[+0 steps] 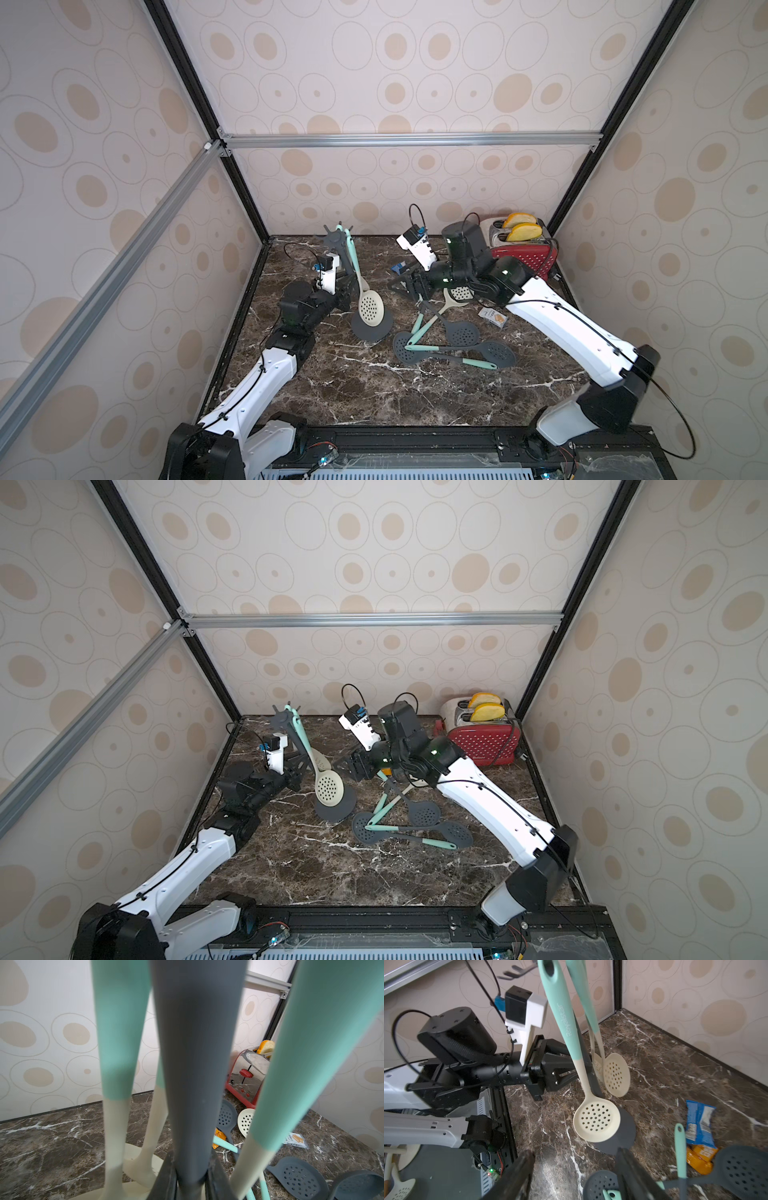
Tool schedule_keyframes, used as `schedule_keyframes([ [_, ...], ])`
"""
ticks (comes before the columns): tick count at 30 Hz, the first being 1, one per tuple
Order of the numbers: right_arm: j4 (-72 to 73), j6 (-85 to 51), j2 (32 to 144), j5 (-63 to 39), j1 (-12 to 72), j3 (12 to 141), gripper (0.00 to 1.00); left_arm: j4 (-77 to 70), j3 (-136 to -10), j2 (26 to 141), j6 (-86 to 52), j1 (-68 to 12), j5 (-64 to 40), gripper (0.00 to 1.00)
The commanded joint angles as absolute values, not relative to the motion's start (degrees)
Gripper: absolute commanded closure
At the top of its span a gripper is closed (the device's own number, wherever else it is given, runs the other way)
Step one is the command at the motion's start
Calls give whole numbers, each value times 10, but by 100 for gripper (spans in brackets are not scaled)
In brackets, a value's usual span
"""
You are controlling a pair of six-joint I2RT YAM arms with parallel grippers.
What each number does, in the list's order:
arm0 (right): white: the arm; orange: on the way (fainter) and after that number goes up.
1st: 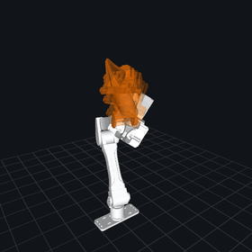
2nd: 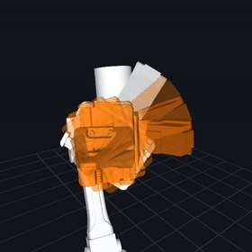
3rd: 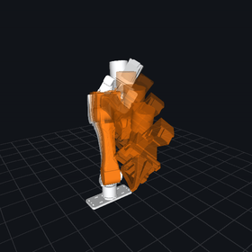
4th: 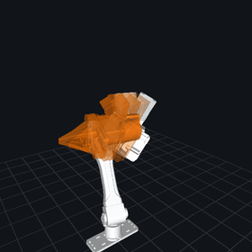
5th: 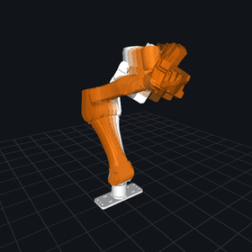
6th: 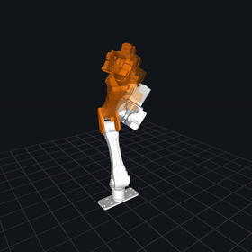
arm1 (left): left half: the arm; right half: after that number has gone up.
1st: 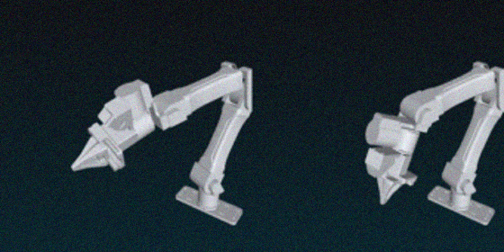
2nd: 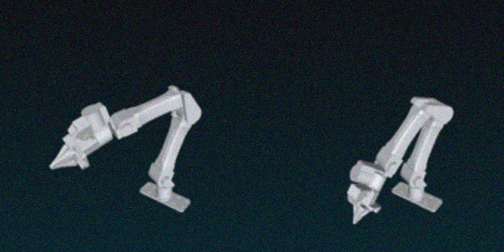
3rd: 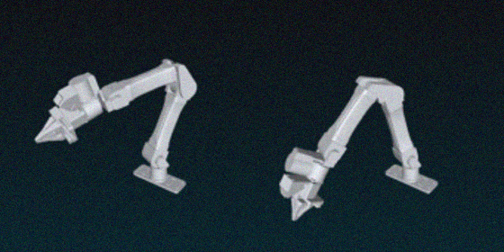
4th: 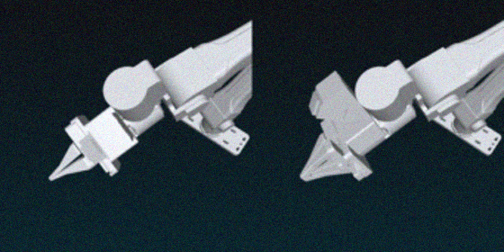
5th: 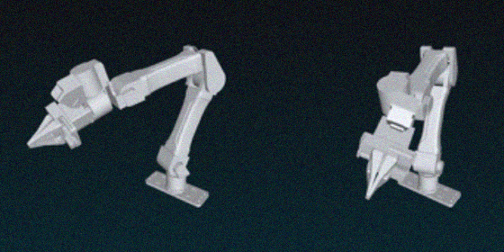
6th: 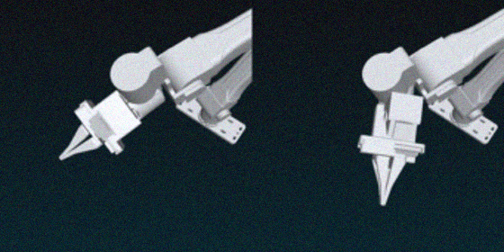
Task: Hang the skimmer on the kitchen utensil rack
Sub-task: Hang the skimmer on the rack, then adjust the rack at the center of the board.
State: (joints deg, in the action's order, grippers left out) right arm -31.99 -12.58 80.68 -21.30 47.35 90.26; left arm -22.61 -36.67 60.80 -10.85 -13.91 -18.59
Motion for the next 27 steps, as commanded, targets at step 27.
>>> schedule_keyframes([
  [27,-421,-215,501,81,454,604,36,-145,-481,712,-233,-366,430,100],
])
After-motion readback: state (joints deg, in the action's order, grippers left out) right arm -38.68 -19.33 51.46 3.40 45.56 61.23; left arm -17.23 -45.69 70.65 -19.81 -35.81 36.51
